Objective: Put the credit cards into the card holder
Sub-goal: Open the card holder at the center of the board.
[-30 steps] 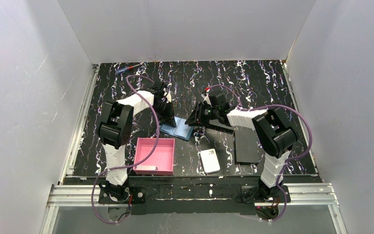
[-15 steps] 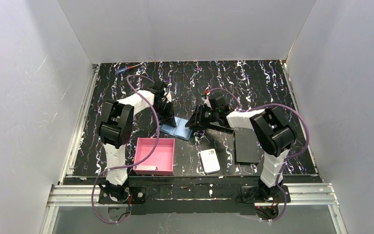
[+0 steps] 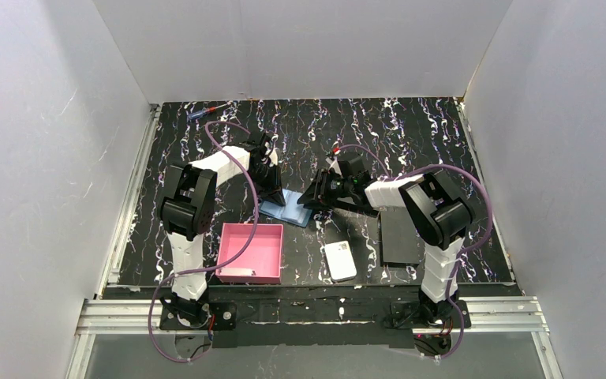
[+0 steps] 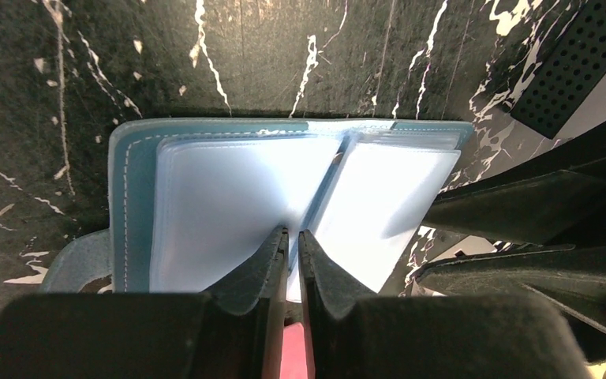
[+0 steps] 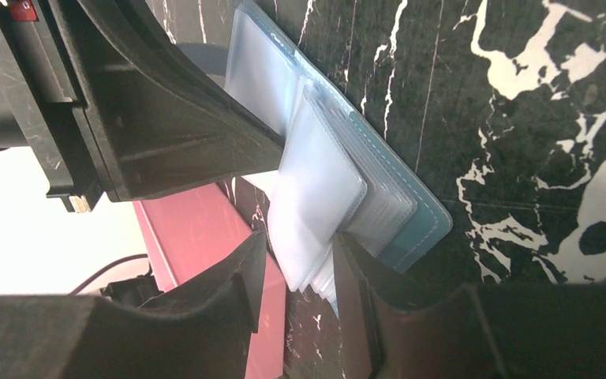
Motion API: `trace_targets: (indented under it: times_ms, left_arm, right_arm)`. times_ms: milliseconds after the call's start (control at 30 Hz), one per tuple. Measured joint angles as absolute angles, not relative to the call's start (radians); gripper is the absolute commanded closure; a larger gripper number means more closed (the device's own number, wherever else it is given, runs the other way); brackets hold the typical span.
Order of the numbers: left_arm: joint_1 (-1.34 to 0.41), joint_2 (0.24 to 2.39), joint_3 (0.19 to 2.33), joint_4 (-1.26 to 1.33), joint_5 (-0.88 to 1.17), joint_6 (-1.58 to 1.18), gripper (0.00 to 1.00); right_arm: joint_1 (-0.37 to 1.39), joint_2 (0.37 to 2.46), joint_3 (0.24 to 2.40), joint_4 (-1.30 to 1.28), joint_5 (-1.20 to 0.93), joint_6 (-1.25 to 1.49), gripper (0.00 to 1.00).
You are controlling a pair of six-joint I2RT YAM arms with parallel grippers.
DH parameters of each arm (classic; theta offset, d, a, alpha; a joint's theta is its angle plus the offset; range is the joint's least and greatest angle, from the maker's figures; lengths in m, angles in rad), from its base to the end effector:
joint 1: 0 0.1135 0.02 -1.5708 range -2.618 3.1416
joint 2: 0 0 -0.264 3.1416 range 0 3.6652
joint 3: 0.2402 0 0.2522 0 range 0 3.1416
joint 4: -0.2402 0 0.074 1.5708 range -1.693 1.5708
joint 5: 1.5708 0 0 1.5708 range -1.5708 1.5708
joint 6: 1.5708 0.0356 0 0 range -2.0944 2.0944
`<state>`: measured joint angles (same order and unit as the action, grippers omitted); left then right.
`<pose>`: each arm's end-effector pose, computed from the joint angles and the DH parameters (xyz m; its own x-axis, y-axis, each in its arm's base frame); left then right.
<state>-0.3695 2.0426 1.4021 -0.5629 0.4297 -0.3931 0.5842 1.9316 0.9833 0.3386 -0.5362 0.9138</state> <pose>0.3774 -0.1621 0.1511 -0.9831 0.0073 -0.1829 0.0988 0.8623 -0.4967 0.3157 0.2306 0.1366 -0.9438 0.1920 -0.2691 -0.1247 0.5470 0.8278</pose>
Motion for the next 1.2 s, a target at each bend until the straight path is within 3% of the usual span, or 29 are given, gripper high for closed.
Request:
trace_targets:
  times_ms: [367,600,967,1200]
  left_arm:
    - [-0.369,2.043,1.402,-0.562,0.437,-0.393,0.89]
    - [-0.370,2.041,1.407,-0.571,0.432,-0.378,0.81]
    - [-0.274,1.999,1.396,-0.576,0.454,-0.361,0.68]
    - [-0.217,1.969,1.350,-0.519,0.573,-0.388,0.67]
  right_arm:
    - [0.616,1.980,0.986,0.532,-0.562,1.051,0.56]
    - [0.630,2.000,1.007,0.564,-0.568,1.086,0.47]
    - [0.644,2.017,1.074,0.579,-0.568,1.085,0.46]
    - [0.652,2.055,1.098,0.567,-0.564,1.069,0.47]
